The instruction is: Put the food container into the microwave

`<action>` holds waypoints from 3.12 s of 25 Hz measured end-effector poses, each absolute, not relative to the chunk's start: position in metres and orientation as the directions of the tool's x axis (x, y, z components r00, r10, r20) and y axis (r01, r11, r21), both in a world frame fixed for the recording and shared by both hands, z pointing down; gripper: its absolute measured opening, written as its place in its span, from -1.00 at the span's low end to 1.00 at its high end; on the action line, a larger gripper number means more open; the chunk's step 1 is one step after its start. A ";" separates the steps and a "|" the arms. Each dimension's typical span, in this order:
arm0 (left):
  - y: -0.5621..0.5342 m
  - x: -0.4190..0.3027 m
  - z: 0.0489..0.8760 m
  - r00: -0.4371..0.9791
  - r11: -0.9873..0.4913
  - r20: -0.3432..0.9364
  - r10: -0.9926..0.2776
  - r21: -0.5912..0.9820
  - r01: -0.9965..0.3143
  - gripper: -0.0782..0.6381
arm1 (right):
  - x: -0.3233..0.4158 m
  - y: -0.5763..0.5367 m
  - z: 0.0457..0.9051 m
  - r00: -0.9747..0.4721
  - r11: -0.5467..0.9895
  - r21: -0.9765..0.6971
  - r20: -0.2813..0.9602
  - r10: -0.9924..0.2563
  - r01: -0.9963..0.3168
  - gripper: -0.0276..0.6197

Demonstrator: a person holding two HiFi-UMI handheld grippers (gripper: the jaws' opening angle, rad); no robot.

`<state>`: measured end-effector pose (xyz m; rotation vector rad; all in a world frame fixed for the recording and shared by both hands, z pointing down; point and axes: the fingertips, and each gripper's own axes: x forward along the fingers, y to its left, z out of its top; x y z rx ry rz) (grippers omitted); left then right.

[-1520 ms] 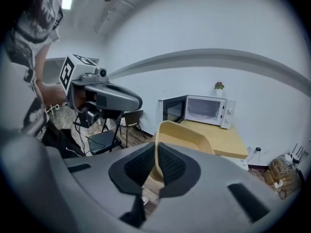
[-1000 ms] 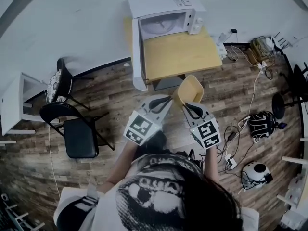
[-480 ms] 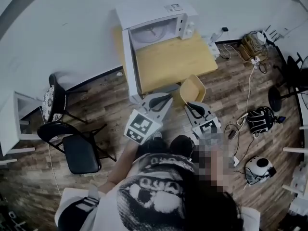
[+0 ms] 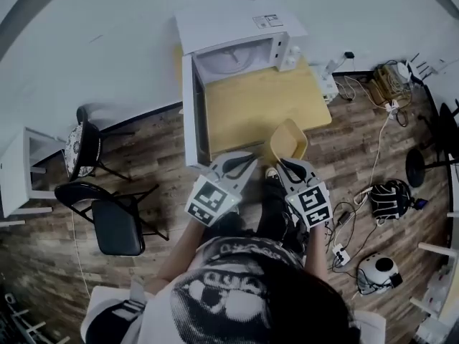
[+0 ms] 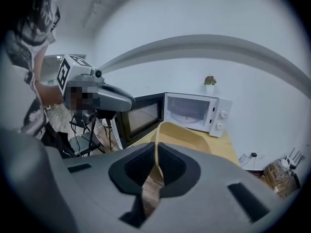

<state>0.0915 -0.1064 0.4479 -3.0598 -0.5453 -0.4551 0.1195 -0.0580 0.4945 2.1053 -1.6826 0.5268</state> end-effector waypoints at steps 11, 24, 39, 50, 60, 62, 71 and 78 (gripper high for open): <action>-0.150 0.203 0.439 0.957 -0.999 0.286 0.047 0.030 0.040 -0.75 | 0.236 -0.112 0.487 -0.060 0.108 0.068 0.504 -0.862 -0.992 -0.83; -0.170 0.231 0.449 0.916 -0.980 0.356 -0.187 0.002 -0.201 -0.75 | 0.268 -0.159 0.510 -0.321 0.391 0.034 0.509 -0.798 -0.920 -0.83; -0.192 0.215 0.451 0.859 -0.921 0.357 -0.366 -0.005 -0.390 -0.75 | 0.298 -0.260 0.541 -0.380 0.612 0.226 0.609 -0.696 -0.758 -0.83; -0.195 0.214 0.465 0.838 -0.898 0.373 -0.399 0.026 -0.439 -0.75 | 0.326 -0.319 0.594 -0.318 0.697 0.276 0.738 -0.595 -0.662 -0.83; -0.196 0.202 0.469 0.822 -0.879 0.375 -0.428 0.039 -0.475 -0.75 | 0.342 -0.370 0.611 -0.197 0.652 0.399 0.737 -0.646 -0.644 -0.83; -0.195 0.197 0.471 0.818 -0.874 0.378 -0.434 0.043 -0.484 -0.75 | 0.346 -0.379 0.612 -0.170 0.634 0.422 0.731 -0.661 -0.648 -0.83; -0.190 0.181 0.475 0.798 -0.855 0.389 -0.460 0.049 -0.517 -0.75 | 0.356 -0.400 0.617 -0.149 0.574 0.370 0.733 -0.664 -0.730 -0.80; -0.183 0.173 0.480 0.787 -0.844 0.405 -0.465 0.065 -0.532 -0.75 | 0.339 -0.383 0.596 -0.204 0.546 0.352 0.668 -0.716 -0.760 -0.52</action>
